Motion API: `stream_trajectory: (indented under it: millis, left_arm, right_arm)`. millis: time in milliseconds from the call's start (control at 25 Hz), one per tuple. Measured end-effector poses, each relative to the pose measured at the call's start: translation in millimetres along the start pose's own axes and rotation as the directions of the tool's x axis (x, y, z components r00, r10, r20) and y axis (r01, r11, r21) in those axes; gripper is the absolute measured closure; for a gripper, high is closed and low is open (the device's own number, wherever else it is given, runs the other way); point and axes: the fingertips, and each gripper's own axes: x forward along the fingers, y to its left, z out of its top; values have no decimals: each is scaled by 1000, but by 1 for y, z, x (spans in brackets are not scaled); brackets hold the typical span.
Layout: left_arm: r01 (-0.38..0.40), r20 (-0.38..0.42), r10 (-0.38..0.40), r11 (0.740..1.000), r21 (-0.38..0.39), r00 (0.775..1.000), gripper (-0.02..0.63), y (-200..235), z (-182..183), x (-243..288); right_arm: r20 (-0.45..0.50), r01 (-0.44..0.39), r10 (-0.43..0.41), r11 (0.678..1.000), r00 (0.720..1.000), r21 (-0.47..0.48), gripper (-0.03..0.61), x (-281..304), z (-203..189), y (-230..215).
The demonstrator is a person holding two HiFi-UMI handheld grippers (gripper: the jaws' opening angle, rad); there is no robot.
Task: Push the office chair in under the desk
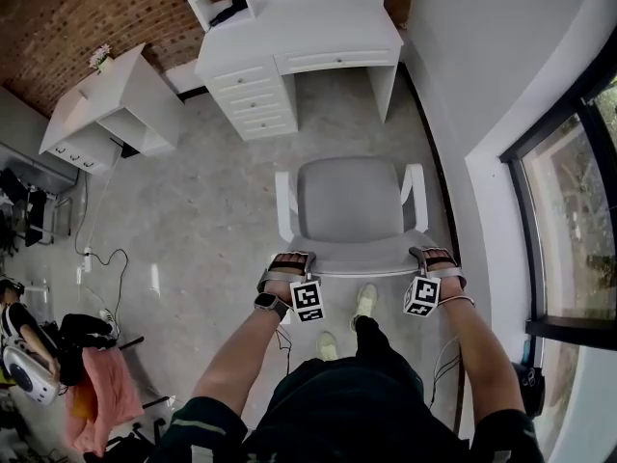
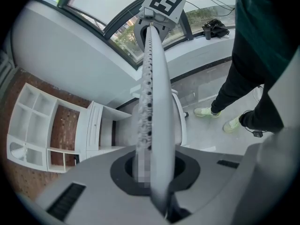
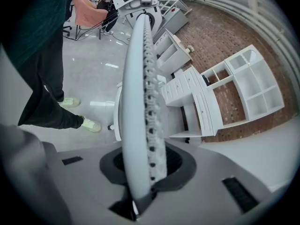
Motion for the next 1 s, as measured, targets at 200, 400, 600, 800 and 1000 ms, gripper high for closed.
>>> stream_trajectory:
  millis: [200, 400, 600, 800, 1000]
  left_arm:
    - [1, -16, -1, 1000, -19, 1000, 584, 24, -4, 15]
    - [10, -28, -11, 999, -31, 1000, 588, 46, -5, 33]
    - [10, -38, -12, 999, -36, 999, 588, 77, -8, 54]
    - [16, -45, -18, 999, -37, 999, 589, 108, -13, 73]
    - [-6, -33, 5, 999, -34, 999, 589, 142, -16, 95]
  right_arm:
    - [20, -11, 12, 1000, 1000, -23, 511, 22, 0, -27]
    - [31, -19, 20, 999, 999, -37, 512, 44, -4, -50]
    - [18, 3, -2, 998, 1000, -58, 511, 68, -10, -84]
    - [13, -1, 2, 998, 1000, -59, 511, 90, -11, -115]
    - [10, 23, -23, 998, 1000, -58, 511, 113, -14, -148]
